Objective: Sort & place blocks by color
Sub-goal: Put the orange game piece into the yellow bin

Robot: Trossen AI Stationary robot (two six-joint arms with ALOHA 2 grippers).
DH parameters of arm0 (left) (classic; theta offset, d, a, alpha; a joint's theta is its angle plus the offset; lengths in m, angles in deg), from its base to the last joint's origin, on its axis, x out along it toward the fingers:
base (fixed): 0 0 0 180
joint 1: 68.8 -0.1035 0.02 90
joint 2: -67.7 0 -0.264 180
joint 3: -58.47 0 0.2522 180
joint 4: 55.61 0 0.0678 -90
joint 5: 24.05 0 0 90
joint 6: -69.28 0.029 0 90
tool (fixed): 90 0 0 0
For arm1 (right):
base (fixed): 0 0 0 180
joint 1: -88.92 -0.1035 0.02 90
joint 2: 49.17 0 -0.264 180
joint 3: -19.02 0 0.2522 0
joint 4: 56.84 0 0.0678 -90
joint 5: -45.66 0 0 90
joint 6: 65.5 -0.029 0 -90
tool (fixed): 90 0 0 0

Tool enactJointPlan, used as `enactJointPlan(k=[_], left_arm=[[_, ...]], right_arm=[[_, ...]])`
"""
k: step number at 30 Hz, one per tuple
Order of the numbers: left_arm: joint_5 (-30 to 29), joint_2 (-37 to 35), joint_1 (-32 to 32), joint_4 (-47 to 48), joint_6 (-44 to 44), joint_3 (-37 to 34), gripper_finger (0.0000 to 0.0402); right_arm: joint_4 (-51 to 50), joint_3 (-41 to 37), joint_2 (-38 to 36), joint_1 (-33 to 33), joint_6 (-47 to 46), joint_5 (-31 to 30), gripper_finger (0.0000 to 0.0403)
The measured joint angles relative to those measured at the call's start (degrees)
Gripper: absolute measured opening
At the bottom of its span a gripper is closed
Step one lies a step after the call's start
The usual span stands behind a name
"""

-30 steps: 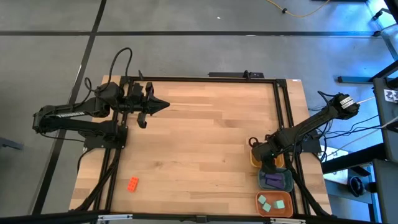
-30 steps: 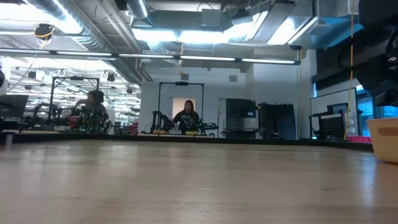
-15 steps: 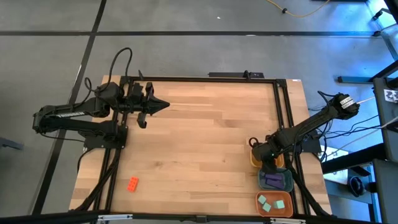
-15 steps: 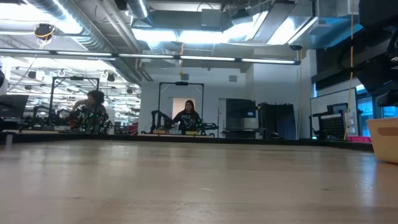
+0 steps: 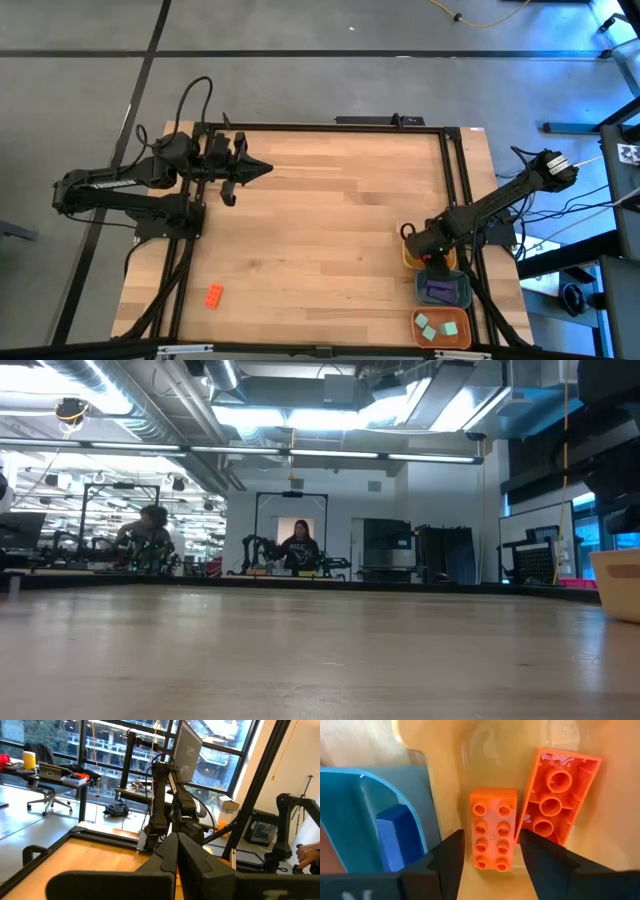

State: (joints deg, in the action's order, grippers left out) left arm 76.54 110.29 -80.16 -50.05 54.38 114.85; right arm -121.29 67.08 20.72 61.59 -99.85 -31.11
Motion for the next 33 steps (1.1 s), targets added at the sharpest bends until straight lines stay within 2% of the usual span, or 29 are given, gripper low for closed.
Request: enactJointPlan(k=[13, 19, 33], left_arm=[[0.0, 0.0, 0.0, 0.0, 0.0, 0.0, 0.0], [0.0, 0.0, 0.01, 0.0, 0.01, 0.0, 0.0], [0.0, 0.0, 0.0, -0.01, 0.02, 0.0, 0.0]], right_arm=[[0.06, 0.0, 0.0, 0.0, 0.31, -0.06, 0.0195], [0.09, 0.0, 0.0, -0.01, 0.05, -2.59, 0.0195], [0.08, 0.0, 0.0, 1.95, -0.1, -1.28, 0.0195]])
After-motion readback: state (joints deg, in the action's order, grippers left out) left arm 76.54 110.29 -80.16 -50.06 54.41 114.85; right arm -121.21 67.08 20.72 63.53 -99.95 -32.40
